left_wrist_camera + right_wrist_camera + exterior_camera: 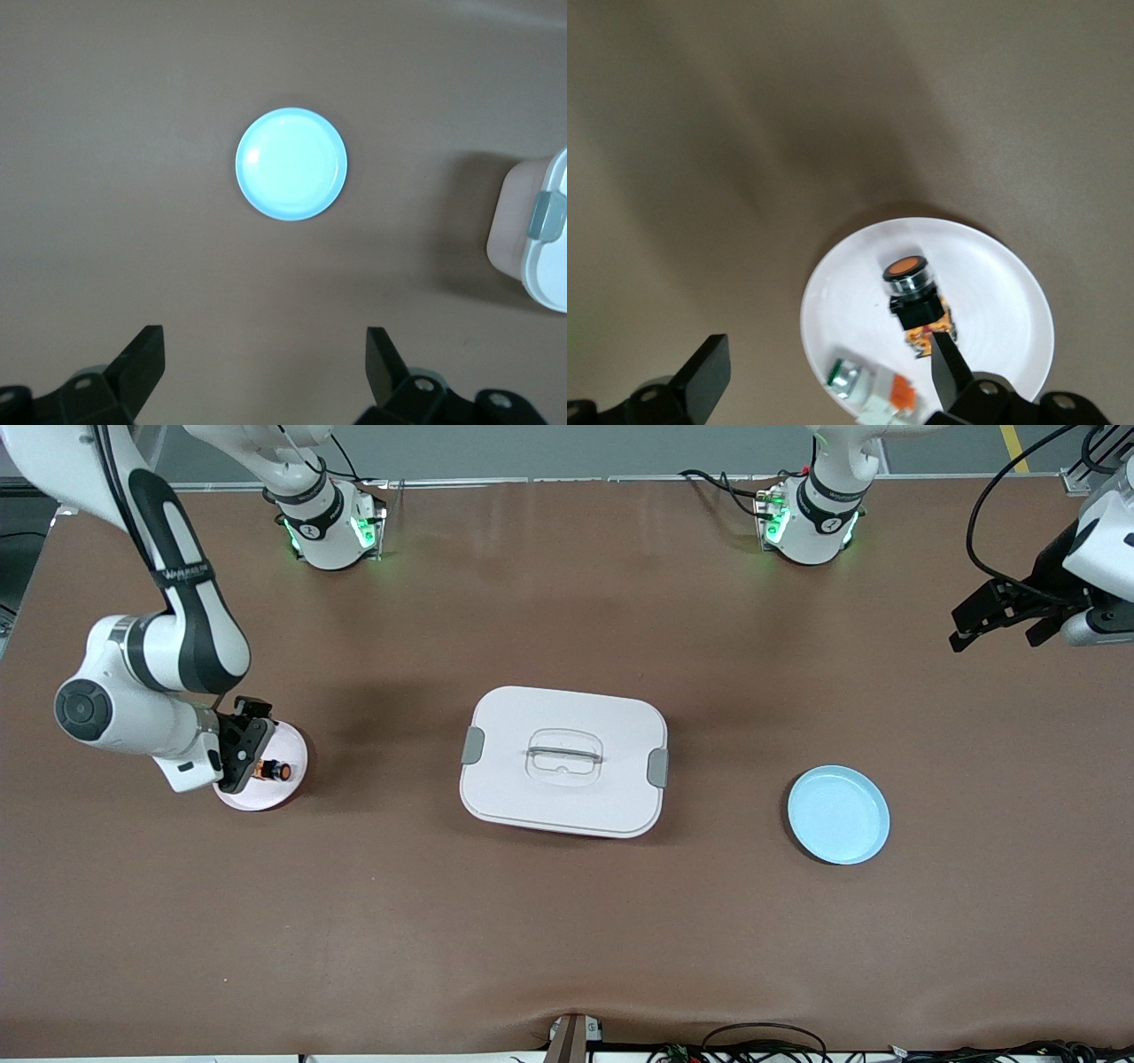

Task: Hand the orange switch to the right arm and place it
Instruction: 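Lower the switch onto the white plate and open the right gripper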

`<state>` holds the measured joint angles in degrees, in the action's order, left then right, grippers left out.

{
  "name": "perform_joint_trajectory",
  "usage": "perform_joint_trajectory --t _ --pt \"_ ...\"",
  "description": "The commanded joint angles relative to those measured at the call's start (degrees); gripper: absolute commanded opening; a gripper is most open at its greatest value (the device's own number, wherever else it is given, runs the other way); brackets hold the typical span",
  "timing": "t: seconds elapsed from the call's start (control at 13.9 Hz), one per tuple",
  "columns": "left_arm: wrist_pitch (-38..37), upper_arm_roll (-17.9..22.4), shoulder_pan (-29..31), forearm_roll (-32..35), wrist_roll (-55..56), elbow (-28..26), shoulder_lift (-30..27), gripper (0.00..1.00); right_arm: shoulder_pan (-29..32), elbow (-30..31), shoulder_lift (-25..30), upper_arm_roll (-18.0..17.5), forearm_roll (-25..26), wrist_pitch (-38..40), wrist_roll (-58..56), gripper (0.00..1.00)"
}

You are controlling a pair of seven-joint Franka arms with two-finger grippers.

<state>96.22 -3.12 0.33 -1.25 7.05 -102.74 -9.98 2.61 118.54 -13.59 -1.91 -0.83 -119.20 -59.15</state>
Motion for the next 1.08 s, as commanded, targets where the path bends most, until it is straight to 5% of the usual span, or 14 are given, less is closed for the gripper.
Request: perform_joint_trajectory --t 0.0,0.22,0.65,1.01 --pt "-3.21 -0.22 0.11 0.81 -0.46 1.12 0.05 1.00 -2.34 1.08 6.01 0.07 0.39 5.80 13.22 1.00" --pt "-4.02 -0.22 0.02 1.07 -0.11 2.89 1.10 1.00 -3.14 0.47 9.98 -0.02 0.48 11.78 23.89 1.00" --pt "-7.79 -0.22 -0.24 0.98 -0.28 8.95 4.71 1.00 -3.40 -14.37 9.55 -0.02 0.92 30.41 40.75 1.00" --pt "-8.15 -0.22 0.19 1.07 -2.38 9.04 4.80 1.00 -2.88 -20.09 9.46 0.33 0.92 32.81 44.39 1.00"
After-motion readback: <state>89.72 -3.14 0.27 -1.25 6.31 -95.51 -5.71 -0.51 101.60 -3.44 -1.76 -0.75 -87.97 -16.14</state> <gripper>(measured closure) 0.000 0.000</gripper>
